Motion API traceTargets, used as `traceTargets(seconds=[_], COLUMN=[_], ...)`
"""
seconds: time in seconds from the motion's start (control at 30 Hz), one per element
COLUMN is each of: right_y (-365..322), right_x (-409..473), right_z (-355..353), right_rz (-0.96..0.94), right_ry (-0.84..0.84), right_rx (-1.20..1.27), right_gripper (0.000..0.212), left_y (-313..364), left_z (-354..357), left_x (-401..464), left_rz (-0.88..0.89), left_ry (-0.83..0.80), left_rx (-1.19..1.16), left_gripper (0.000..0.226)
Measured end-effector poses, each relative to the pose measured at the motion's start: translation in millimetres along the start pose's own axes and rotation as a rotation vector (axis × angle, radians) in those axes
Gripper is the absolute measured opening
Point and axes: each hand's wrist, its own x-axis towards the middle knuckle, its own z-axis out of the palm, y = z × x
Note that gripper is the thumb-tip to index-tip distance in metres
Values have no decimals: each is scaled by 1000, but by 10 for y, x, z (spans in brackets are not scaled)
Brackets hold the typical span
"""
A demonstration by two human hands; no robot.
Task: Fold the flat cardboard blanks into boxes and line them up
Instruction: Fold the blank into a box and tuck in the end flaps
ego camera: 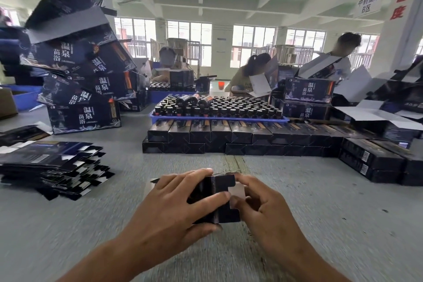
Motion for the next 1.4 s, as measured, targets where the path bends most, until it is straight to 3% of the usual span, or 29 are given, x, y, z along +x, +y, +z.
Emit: traceTargets(seconds=[0.4,0.73,1.03,1.4], right_y=[-15,-20,-53,-14], right_x=[-29,-28,-55,-58], right_z=[8,38,33,33], right_rz=[-15,-32,-85,-140], right_ry=[8,43,33,32], right_rx=[-9,0,-50,-117], right_gripper=[51,46,76,49], left_y=[-26,-54,-55,-40], left_z=[-20,-73,-45,-64], left_x=[-17,-15,-20,-16], left_rz=[-42,-68,-85,-74], left_ry=[-92,-40,-55,-44], left_rx=[-91,-67,-97,-93], left_gripper=[61,57,60,57])
